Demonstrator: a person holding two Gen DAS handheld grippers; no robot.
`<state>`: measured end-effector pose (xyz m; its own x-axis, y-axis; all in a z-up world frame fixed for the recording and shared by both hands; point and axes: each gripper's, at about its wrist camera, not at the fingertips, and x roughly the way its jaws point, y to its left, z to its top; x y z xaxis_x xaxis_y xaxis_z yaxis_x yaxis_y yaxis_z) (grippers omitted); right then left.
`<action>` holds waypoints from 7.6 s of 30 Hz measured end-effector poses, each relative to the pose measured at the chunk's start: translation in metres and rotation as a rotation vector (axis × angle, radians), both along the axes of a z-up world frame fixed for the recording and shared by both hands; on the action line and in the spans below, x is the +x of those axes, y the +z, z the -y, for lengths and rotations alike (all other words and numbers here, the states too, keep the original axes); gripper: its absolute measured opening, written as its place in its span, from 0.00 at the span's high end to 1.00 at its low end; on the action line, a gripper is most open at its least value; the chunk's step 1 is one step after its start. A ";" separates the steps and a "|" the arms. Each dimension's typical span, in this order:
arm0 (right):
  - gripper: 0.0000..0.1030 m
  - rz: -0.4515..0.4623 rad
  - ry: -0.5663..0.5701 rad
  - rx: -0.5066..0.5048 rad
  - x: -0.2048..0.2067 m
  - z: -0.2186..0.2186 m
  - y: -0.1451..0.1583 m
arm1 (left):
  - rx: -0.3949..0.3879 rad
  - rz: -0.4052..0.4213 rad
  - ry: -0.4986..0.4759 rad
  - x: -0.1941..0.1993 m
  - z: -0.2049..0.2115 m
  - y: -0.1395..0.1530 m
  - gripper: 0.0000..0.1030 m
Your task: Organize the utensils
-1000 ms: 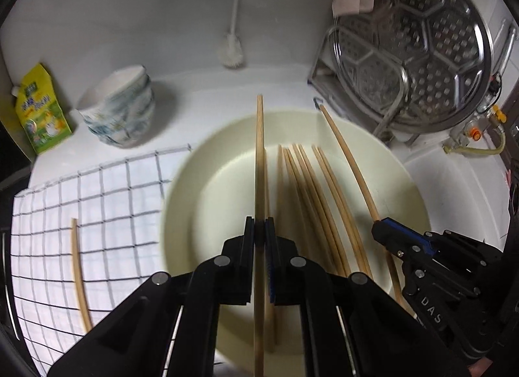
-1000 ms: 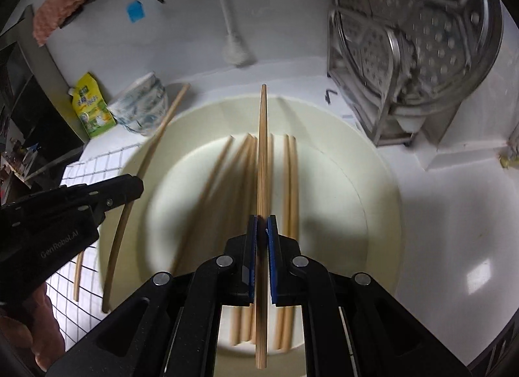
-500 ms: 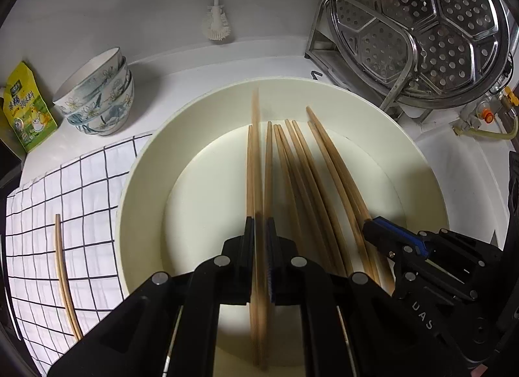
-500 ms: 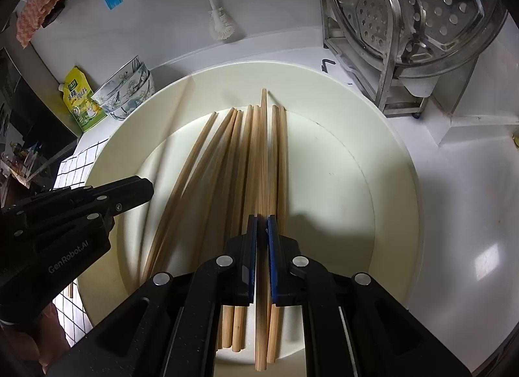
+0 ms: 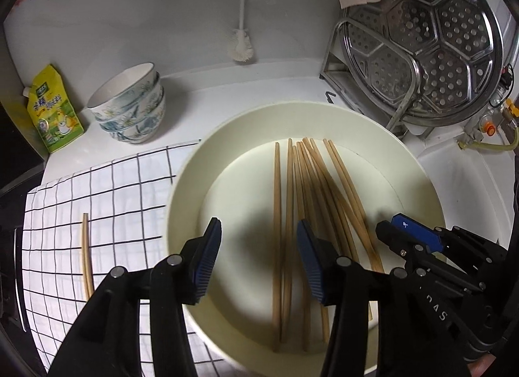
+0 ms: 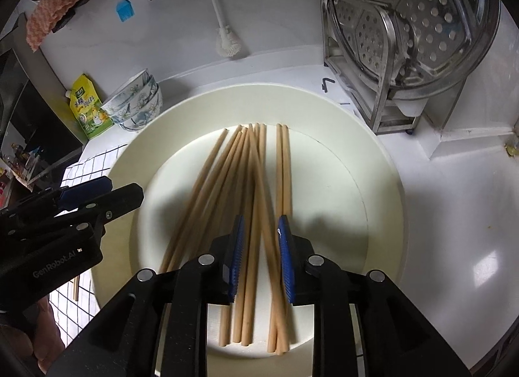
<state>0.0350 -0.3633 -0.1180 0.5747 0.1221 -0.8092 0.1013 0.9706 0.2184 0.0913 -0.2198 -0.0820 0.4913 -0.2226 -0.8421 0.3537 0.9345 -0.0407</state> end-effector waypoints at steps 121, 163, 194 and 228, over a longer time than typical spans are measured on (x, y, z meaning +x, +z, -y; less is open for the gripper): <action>0.71 -0.061 0.122 -0.182 -0.001 -0.264 -0.065 | 0.072 -0.061 0.163 -0.003 -0.257 -0.096 0.23; 0.94 0.102 0.192 0.016 -0.019 -0.237 0.040 | 0.011 0.037 0.192 -0.011 -0.248 0.010 0.93; 0.94 0.003 -0.025 0.031 -0.001 -0.005 -0.007 | 0.015 -0.014 -0.031 0.012 0.009 -0.003 0.92; 0.40 0.075 -0.048 -0.027 -0.045 -0.020 0.052 | 0.007 0.097 0.083 -0.027 -0.035 0.052 0.09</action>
<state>-0.0102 -0.3435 -0.0660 0.6385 0.0713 -0.7663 0.1325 0.9706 0.2008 0.0644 -0.1844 -0.0297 0.5872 -0.1720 -0.7909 0.2769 0.9609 -0.0034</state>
